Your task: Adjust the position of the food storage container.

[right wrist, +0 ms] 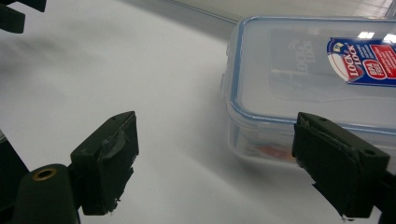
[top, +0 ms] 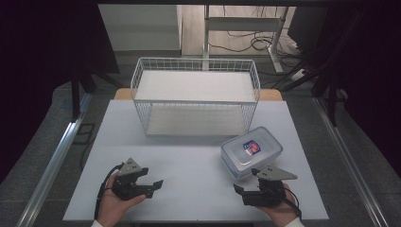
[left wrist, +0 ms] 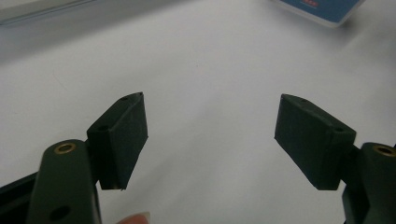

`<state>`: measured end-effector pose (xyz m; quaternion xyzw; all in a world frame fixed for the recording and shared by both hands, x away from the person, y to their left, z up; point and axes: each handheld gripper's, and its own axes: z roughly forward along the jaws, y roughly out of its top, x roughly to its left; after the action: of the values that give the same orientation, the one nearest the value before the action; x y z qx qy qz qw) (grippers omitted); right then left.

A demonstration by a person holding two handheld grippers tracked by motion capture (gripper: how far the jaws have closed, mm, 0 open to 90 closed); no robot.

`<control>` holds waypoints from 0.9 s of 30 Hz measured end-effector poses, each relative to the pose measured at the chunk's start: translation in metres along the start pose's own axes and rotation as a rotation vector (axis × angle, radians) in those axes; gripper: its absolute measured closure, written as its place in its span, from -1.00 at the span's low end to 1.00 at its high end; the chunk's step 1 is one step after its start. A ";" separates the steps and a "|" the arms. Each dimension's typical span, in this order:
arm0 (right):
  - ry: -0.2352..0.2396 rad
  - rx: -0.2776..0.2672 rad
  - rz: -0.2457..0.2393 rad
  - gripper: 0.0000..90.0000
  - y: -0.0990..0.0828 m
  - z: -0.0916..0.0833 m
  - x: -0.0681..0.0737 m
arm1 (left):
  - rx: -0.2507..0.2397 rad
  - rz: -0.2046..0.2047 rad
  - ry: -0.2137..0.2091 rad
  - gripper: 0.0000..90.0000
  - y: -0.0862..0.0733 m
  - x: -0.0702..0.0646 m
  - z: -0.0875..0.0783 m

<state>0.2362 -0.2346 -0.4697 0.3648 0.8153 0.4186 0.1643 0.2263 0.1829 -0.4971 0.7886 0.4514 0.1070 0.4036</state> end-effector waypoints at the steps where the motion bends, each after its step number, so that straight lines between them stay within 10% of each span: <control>1: -0.002 0.001 0.000 -0.67 -0.001 -0.001 0.000 | 0.000 -0.002 0.001 -0.44 0.000 0.001 0.000; 27: -0.045 0.016 0.043 -0.55 0.003 -0.011 -0.025 | 0.025 0.045 -0.017 -0.44 0.007 -0.007 0.011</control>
<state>0.2485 -0.2572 -0.4615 0.3927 0.8067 0.4073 0.1707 0.2324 0.1699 -0.4975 0.8045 0.4313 0.1038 0.3950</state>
